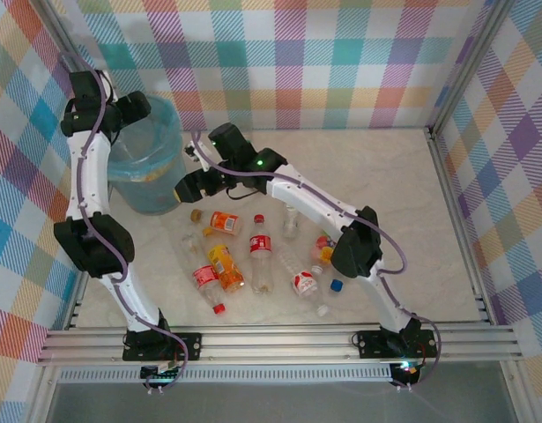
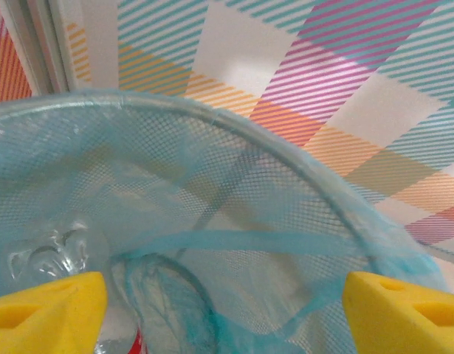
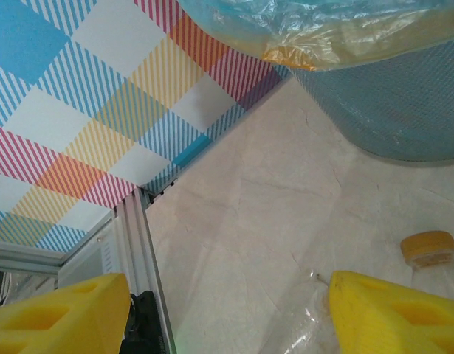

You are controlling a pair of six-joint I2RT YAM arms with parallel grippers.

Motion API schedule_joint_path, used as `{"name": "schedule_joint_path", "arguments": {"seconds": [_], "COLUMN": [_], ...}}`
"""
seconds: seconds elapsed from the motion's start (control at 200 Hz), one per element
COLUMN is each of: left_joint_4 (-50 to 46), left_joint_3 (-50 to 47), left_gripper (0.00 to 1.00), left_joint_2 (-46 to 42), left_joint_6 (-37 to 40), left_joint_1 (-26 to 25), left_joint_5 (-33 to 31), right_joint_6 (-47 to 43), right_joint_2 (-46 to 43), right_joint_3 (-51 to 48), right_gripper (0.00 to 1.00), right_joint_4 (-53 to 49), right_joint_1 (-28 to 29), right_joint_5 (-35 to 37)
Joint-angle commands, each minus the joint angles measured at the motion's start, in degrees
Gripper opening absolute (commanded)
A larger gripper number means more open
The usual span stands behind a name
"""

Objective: Put the plastic bottles in the bin

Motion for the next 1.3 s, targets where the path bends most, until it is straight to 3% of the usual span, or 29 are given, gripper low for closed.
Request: {"name": "schedule_joint_path", "arguments": {"seconds": [0.0,0.215,0.395,0.655,0.93,1.135,1.295], "left_joint_4": [-1.79,-4.18,-5.00,-6.64,-7.53,-5.84,-3.58], "left_joint_3": [2.06,1.03,-2.95,-9.66,-15.63,-21.20,-25.12], "left_gripper": [0.83,0.83,0.82,0.81,0.80,0.81,0.82], "left_joint_2": [-7.30,-14.49,-21.51,-29.00,-29.64,-27.05,-24.60], "left_joint_6": [1.59,4.53,6.40,7.89,7.55,8.64,7.41], "left_joint_1": [-0.27,-3.54,-9.75,-26.48,-44.73,-56.11,-60.96], "left_joint_5": [-0.79,-2.73,-3.28,-8.36,-12.44,-9.30,-4.38], "right_joint_6": [-1.02,0.35,3.41,9.26,18.52,26.23,29.81], "right_joint_2": [-6.91,-16.71,-28.13,-45.99,-60.07,-68.32,-73.27], "right_joint_3": [0.32,-10.10,-25.25,-47.38,-62.90,-75.57,-85.53], "right_gripper": [0.72,0.74,0.74,0.74,0.76,0.76,0.76], "right_joint_4": [-2.90,-4.16,-4.88,-7.71,-20.27,-27.23,-24.78], "right_joint_1": [-0.55,-1.40,-3.28,-8.46,-12.75,-13.75,-13.92], "right_joint_5": [2.79,8.57,15.75,23.05,31.56,34.70,33.83]}}
